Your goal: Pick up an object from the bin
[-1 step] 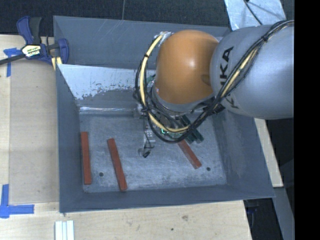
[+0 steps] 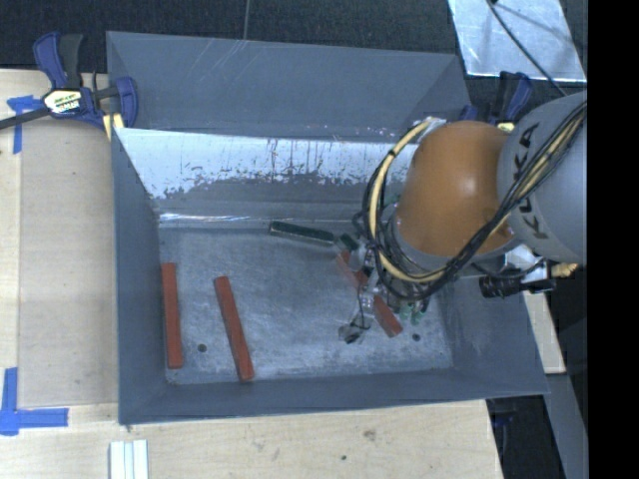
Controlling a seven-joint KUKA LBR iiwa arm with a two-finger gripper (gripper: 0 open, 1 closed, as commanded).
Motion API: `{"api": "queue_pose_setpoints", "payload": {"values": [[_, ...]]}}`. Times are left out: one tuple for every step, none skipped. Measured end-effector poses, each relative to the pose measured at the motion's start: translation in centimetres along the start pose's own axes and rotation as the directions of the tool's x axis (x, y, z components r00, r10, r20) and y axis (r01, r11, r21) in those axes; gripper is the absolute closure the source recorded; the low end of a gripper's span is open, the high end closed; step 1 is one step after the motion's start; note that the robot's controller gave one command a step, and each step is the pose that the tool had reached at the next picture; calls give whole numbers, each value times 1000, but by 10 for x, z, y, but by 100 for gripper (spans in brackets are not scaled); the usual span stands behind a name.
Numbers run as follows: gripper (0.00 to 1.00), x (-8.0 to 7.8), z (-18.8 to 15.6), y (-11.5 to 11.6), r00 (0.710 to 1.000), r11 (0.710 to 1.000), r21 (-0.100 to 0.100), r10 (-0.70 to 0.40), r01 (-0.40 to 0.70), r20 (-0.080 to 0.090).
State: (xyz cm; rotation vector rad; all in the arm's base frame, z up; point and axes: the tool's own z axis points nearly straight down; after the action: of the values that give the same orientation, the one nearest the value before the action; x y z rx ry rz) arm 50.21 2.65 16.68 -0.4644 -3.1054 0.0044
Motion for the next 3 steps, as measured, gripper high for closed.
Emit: {"api": "queue_pose_setpoints", "payload": {"values": [[0, -28, 99, -49, 1000, 1000, -1, 4, -4, 3], [0, -80, 96, -103, 999, 999, -2, 48, -48, 8], [0, -73, 95, -128, 974, 974, -1, -227, 227, 13]]}}
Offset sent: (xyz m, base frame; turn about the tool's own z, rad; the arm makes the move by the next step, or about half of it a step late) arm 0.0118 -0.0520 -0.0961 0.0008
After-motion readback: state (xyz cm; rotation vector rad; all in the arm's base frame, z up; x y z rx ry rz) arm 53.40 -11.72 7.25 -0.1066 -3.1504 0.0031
